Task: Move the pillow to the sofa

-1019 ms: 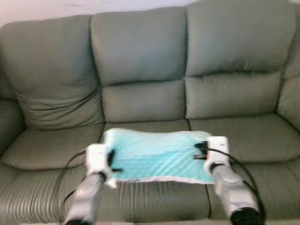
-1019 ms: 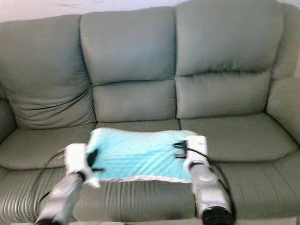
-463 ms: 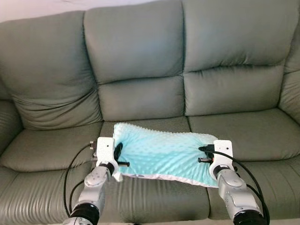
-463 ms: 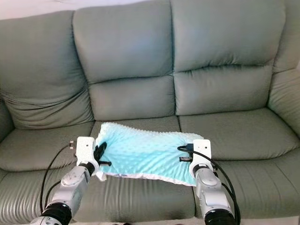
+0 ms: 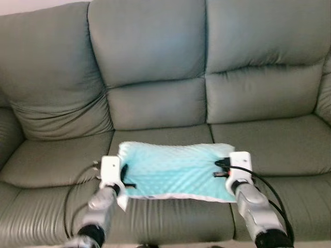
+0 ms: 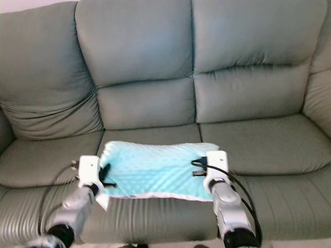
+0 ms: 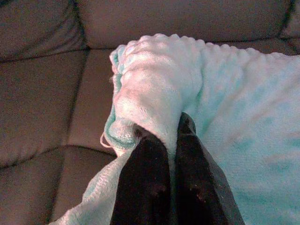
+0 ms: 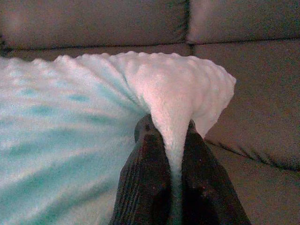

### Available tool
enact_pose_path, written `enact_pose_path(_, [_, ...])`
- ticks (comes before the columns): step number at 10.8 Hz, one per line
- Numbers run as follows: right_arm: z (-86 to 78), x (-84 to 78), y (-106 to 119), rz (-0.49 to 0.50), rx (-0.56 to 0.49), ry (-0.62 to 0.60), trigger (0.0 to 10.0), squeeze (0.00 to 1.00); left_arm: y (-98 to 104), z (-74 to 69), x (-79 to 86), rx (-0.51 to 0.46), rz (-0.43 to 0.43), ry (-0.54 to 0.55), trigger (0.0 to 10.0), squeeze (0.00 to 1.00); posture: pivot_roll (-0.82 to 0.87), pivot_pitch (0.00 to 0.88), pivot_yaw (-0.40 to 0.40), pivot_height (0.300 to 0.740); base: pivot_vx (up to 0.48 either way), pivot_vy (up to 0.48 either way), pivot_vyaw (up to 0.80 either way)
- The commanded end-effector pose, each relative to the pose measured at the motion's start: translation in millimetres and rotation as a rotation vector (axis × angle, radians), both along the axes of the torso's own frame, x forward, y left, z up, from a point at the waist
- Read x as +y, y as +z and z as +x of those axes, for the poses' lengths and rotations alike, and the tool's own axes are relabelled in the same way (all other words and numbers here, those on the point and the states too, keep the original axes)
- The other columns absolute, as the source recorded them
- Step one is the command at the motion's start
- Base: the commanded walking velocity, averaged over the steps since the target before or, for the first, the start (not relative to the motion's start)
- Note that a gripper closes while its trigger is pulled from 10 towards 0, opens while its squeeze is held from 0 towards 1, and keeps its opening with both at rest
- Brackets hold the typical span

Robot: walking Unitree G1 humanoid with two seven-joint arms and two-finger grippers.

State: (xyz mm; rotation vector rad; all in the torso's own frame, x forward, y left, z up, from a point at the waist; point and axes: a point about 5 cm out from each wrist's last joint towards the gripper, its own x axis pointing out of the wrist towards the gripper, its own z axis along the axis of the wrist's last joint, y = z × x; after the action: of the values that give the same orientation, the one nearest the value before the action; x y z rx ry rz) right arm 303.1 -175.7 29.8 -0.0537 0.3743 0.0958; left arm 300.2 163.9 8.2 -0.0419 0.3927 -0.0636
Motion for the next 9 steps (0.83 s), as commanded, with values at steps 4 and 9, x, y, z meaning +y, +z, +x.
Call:
enact_pose_path(4, [22.1,7.2,18,-0.021,-0.080,0.014,10.0,0.00,19,21.5,5.4,-0.022,0.022,0.033,10.0,0.00,-0.21,0.290,0.169,0.740,0.000,0.000,0.00])
enact_pose_path(9, [38.4,42.2,36,0.100,-0.157,0.132,10.0,0.29,61,54.5,6.8,-0.138,0.027,0.057,10.0,1.00,-0.21,0.326,0.173,0.740,0.000,0.000,0.00])
